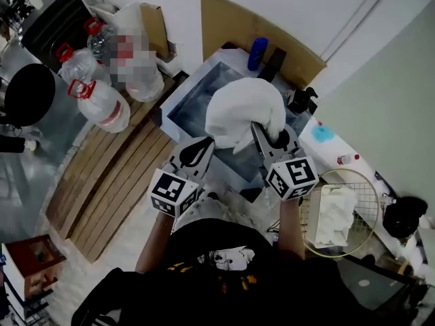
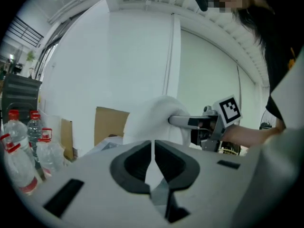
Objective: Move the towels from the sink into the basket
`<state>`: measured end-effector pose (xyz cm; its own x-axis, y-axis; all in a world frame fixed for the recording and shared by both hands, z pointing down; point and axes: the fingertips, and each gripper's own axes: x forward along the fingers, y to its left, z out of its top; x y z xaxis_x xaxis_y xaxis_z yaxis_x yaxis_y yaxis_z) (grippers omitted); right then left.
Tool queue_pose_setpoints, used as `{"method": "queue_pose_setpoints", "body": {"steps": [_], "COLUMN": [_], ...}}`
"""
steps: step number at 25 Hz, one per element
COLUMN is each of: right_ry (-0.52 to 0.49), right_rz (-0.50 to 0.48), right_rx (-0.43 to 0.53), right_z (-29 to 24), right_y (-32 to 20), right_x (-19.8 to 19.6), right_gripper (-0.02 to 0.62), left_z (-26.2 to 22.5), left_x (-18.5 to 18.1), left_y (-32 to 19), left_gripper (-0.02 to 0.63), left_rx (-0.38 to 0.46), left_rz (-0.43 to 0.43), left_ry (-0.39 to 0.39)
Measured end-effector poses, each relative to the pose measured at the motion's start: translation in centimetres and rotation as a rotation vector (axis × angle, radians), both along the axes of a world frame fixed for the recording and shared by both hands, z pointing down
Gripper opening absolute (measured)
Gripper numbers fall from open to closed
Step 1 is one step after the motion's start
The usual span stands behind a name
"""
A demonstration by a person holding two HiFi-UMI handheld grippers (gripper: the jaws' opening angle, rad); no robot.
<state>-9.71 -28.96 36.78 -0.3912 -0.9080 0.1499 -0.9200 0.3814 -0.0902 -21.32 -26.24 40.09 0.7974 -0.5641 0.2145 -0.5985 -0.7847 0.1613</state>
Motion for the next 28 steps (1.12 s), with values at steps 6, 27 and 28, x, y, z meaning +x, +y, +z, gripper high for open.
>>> {"method": "queue_pose_setpoints", "body": {"steps": [6,27,28], "right_ry": [0.015,0.053,0.059], "right_rz": [0.126,0.586,0.598], "right_rx": [0.042,0.074,0.054], "right_z": [-2.2,-3.9,-2.8], "right_y": [6.0,35.1,36.0], "right_x": [7.0,33.8,35.0], "right_gripper": [0.106,0.107,0.106], "left_z": [-1.1,-0.6,-0.5], "left_x": [7.5,35.5,36.5], "left_y": [3.8,25.6,26.7], "left_gripper": [0.023,0.023,0.023], "left_rx": [0.007,-0.007,-0.009], "left_rz": [0.140,0.641,0.657], "left_ry": [0.010,-0.007,-0.009]}}
